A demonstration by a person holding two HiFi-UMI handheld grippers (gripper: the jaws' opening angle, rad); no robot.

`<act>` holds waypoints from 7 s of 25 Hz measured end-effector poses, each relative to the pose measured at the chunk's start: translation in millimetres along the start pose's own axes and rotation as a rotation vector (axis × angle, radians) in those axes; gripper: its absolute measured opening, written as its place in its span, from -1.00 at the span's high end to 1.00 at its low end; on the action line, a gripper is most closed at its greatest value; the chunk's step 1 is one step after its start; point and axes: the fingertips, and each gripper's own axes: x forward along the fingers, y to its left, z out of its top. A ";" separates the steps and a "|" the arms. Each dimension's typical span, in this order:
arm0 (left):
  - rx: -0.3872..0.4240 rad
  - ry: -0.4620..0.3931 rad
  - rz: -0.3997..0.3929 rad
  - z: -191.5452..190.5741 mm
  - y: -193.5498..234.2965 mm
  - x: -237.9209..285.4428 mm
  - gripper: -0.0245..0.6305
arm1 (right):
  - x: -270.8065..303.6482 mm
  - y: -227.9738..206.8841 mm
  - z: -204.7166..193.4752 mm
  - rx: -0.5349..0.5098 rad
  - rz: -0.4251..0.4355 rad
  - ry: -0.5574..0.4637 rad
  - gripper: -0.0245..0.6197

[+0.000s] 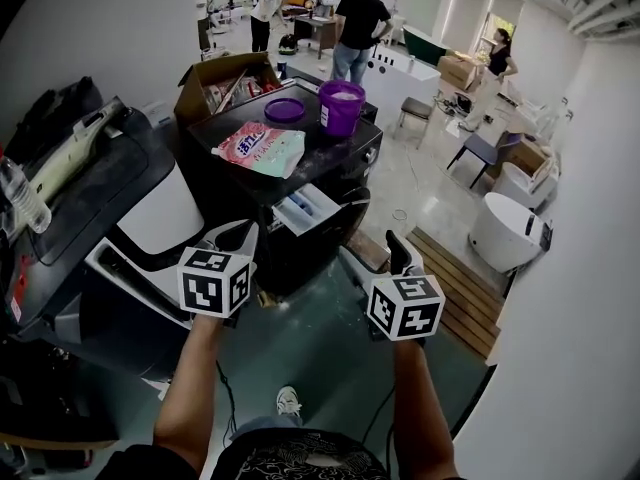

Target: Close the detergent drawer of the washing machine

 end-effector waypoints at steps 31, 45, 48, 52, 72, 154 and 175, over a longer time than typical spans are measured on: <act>0.044 0.039 -0.087 12.2 42.1 78.6 0.92 | 79.9 -23.2 -13.3 0.179 -0.024 -0.005 -0.36; 0.105 0.119 -0.046 -6.8 46.3 116.1 0.92 | 120.3 -48.1 -63.7 0.334 0.053 -0.012 -0.34; 0.117 0.137 -0.039 -12.3 44.9 127.5 0.92 | 132.3 -56.4 -73.2 0.366 0.071 -0.013 -0.34; 0.114 0.166 -0.020 -21.6 45.6 138.6 0.92 | 147.9 -58.6 -89.5 0.421 0.111 -0.002 -0.32; 0.132 0.255 0.001 -50.2 31.9 171.4 0.92 | 197.0 -65.7 -166.8 0.811 0.317 -0.052 -0.28; -0.052 0.280 0.272 -62.3 124.8 192.8 0.92 | 342.5 -35.1 -153.0 1.168 0.609 0.052 -0.29; -0.060 0.227 0.306 -22.2 104.1 200.3 0.92 | 324.0 -57.0 -113.4 0.889 0.606 0.159 -0.04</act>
